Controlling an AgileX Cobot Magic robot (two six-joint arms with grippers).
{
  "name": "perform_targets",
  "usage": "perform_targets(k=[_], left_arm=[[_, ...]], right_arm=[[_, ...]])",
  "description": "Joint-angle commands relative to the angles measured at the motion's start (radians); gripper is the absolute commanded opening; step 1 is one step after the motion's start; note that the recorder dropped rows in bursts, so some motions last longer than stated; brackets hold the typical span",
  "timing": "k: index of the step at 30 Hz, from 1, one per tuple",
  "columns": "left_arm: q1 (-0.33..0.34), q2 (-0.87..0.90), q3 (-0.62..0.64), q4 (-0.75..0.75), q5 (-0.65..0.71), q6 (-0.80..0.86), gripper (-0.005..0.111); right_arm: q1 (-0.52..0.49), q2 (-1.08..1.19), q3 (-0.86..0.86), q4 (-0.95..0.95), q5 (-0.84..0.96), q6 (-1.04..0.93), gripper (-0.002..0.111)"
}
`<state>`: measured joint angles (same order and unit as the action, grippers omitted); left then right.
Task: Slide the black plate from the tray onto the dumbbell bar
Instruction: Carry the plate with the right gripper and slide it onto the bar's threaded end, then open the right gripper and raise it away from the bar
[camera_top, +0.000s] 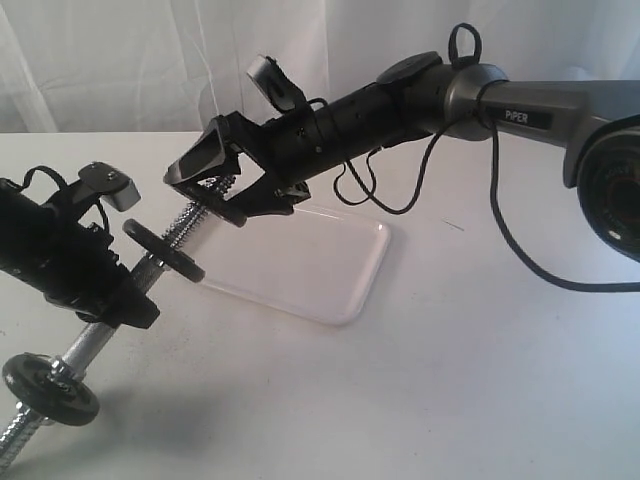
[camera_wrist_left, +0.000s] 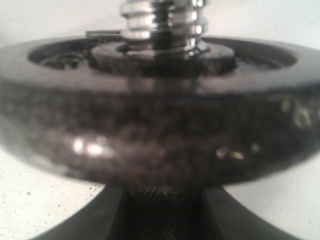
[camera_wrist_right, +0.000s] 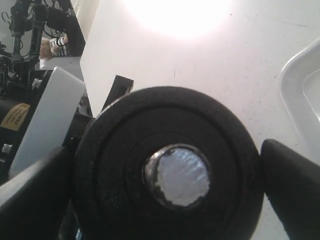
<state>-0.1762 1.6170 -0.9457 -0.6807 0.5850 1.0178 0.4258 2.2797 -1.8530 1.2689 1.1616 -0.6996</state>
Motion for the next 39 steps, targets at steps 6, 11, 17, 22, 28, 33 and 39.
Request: perform_targets(k=[6,11,17,22,28,33,39], left_arm=[[-0.006,-0.046,-0.020,-0.131,-0.008,0.003,0.000],[-0.006,-0.046,-0.020,-0.131,-0.008,0.003,0.000],[-0.006,-0.069,-0.020,-0.131,-0.008,0.003,0.000],[-0.006,-0.134,-0.020,-0.131,-0.042,0.006,0.000],[-0.006,-0.139,-0.020,-0.120,-0.082,0.006,0.000],[-0.006,-0.139,-0.020,-0.120,-0.142,0.006,0.000],[-0.004,-0.124,-0.032,-0.117,-0.346,0.004,0.000]], right_arm=[[0.004,-0.023,-0.011,0.126,0.060,-0.038,0.099],[-0.007,-0.025,-0.011,0.126,0.060,-0.038,0.100],[-0.095,-0.060,-0.058,0.249,0.060,-0.085,0.100],[-0.164,-0.084,-0.104,0.259,0.060,-0.083,0.095],[-0.172,-0.095,-0.106,0.243,0.060,-0.083,0.036],[-0.172,-0.097,-0.106,0.175,0.060,-0.081,0.000],[-0.176,-0.161,-0.104,-0.304,-0.010,0.028,0.000]])
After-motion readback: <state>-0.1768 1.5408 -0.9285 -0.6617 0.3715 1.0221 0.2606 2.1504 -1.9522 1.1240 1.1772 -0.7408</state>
